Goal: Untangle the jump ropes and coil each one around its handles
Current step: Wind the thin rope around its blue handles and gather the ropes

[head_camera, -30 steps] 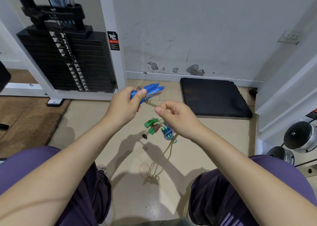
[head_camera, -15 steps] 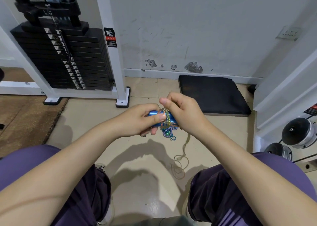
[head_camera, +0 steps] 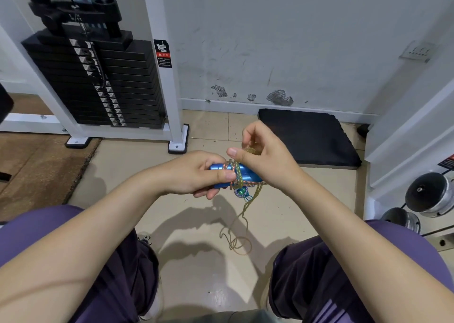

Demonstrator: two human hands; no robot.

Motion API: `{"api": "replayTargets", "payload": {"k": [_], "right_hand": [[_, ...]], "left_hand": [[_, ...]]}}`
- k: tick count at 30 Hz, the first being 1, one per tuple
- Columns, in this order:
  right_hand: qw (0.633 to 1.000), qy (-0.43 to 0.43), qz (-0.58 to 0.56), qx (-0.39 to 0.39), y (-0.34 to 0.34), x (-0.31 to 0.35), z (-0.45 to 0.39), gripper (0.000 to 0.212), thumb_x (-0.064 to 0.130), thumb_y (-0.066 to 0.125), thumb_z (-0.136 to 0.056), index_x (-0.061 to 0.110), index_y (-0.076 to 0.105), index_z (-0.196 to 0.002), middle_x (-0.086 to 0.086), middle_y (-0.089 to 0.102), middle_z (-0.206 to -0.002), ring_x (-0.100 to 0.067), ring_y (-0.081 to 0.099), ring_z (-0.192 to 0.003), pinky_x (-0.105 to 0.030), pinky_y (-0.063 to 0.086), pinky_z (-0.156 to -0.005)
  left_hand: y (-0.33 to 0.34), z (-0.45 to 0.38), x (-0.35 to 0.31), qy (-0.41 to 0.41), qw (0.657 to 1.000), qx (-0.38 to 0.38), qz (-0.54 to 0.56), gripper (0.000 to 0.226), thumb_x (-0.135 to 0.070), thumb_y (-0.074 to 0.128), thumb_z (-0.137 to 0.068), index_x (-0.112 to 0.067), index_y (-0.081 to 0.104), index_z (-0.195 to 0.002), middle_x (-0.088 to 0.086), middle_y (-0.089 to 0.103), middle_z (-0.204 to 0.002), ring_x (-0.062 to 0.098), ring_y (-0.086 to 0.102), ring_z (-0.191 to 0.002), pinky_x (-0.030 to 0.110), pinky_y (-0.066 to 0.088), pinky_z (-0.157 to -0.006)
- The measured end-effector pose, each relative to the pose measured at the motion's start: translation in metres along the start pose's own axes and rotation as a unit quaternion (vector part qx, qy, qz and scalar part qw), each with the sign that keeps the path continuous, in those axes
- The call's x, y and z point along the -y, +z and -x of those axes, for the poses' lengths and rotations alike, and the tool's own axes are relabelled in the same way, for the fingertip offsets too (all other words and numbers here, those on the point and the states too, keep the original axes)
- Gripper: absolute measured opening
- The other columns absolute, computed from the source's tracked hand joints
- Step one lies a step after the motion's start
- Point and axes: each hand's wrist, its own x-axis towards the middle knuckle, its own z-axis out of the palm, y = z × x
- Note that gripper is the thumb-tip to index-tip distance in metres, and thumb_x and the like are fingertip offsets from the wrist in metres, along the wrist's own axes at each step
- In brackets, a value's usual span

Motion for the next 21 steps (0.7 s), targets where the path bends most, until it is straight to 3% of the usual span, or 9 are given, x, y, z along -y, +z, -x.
{"api": "replayTargets", "payload": {"k": [6, 10, 12, 14, 17, 21], "right_hand": [[0.989, 0.106, -0.091, 0.058, -0.002, -0.001, 0.000, 0.023, 0.031, 0.063, -0.094, 0.011, 0.062, -0.080, 0.006, 0.058, -0.065, -0.009, 0.053, -0.058, -0.020, 0.045, -0.054], [0.929, 0.178, -0.300, 0.124, -0.009, -0.002, 0.000, 0.034, 0.034, 0.055, -0.098, 0.002, 0.063, -0.108, -0.014, 0.059, -0.087, -0.021, 0.051, -0.065, -0.027, 0.046, -0.059], [0.912, 0.183, -0.338, 0.144, -0.011, -0.002, 0.000, 0.034, 0.030, 0.055, -0.097, 0.006, 0.058, -0.122, -0.012, 0.056, -0.088, -0.018, 0.048, -0.061, -0.025, 0.043, -0.057], [0.924, 0.166, -0.312, 0.149, -0.008, -0.002, 0.002, 0.026, 0.017, 0.060, -0.095, 0.013, 0.056, -0.120, -0.008, 0.049, -0.075, -0.015, 0.039, -0.053, -0.022, 0.037, -0.049], [0.957, 0.148, -0.219, 0.120, 0.001, -0.003, 0.004, 0.024, 0.003, 0.060, -0.094, 0.011, 0.058, -0.117, -0.004, 0.032, -0.062, -0.010, 0.032, -0.044, -0.017, 0.033, -0.043], [0.989, 0.101, -0.043, 0.095, 0.007, -0.001, 0.007, 0.013, 0.016, 0.059, -0.097, 0.005, 0.065, -0.100, 0.008, 0.039, -0.052, -0.001, 0.035, -0.040, -0.014, 0.031, -0.043]], "left_hand": [[-0.001, -0.001, -0.002, 0.026, 0.998, -0.045, 0.023, 0.031, -0.032, 0.057, -0.097, -0.008, 0.054, -0.078, 0.012, 0.061, -0.063, 0.014, 0.043, -0.044, 0.016, 0.036, -0.046], [-0.002, -0.005, -0.002, 0.040, 0.990, -0.107, 0.087, 0.034, -0.033, 0.056, -0.097, 0.000, 0.054, -0.089, 0.006, 0.058, -0.061, 0.011, 0.037, -0.043, 0.016, 0.030, -0.043], [-0.004, -0.008, -0.003, 0.037, 0.977, -0.163, 0.135, 0.029, -0.036, 0.058, -0.096, -0.007, 0.058, -0.092, 0.006, 0.056, -0.060, 0.011, 0.034, -0.043, 0.016, 0.027, -0.042], [-0.008, -0.011, -0.004, 0.042, 0.961, -0.219, 0.166, 0.024, -0.033, 0.053, -0.098, -0.011, 0.058, -0.090, 0.004, 0.054, -0.059, 0.012, 0.033, -0.044, 0.017, 0.026, -0.042], [-0.015, -0.013, 0.001, 0.037, 0.933, -0.297, 0.199, 0.024, -0.033, 0.053, -0.100, -0.010, 0.057, -0.092, 0.003, 0.055, -0.060, 0.013, 0.037, -0.044, 0.017, 0.026, -0.041], [-0.023, -0.013, 0.007, -0.005, 0.899, -0.379, 0.219, 0.025, -0.037, 0.057, -0.098, -0.014, 0.058, -0.091, 0.002, 0.056, -0.060, 0.011, 0.040, -0.042, 0.016, 0.028, -0.040]]}}
